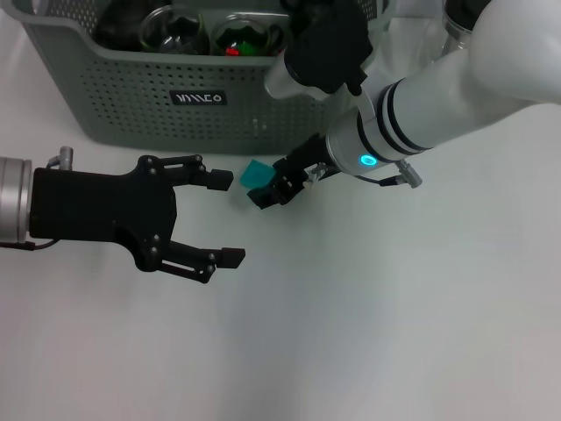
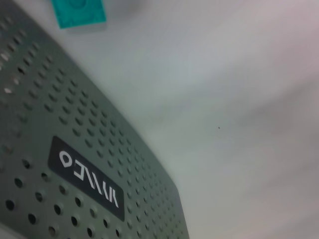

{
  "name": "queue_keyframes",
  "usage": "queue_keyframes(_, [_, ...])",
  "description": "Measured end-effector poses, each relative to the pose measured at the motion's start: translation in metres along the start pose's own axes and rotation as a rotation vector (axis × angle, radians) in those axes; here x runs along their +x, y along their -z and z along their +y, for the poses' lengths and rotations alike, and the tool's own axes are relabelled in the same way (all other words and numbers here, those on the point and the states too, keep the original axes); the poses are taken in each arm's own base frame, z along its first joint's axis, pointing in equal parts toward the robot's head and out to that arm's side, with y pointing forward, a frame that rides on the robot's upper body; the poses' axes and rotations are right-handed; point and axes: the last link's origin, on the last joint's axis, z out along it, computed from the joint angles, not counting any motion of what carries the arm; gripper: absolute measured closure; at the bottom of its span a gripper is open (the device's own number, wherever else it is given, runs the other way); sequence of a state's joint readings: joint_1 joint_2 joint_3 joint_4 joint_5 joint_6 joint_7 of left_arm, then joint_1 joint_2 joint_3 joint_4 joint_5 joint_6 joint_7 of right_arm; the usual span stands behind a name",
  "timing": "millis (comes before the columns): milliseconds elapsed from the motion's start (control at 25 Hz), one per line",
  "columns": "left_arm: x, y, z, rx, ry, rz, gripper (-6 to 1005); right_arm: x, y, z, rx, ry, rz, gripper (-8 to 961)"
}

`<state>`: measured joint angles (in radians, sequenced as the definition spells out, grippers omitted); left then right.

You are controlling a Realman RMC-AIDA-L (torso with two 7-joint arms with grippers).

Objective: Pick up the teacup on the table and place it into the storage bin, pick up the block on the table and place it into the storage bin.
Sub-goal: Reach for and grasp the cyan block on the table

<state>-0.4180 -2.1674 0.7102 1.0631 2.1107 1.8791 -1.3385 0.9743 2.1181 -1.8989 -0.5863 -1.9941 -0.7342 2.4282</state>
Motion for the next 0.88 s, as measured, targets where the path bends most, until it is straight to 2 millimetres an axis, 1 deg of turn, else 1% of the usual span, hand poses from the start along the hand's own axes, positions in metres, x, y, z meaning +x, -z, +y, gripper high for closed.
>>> queue_keyframes(200, [-0.0001,0.0000,0.0001,0.000,0.000,0.000,47,-0.0002,-0.0006,0.0013,0.000,0.011,0.003,259])
queue_keyframes(400, [-0.0002,0.0001,0.0001,0.000,0.000,0.000,47,-0.0005,-0.0005,0.0015,0.002,0.016,0.002,359])
queue_keyframes(880, [-0.0002,0.0001,0.0002,0.000,0.000,0.000,47,-0.0005,0.0000,-0.0009,0.012,0.044,-0.004,350])
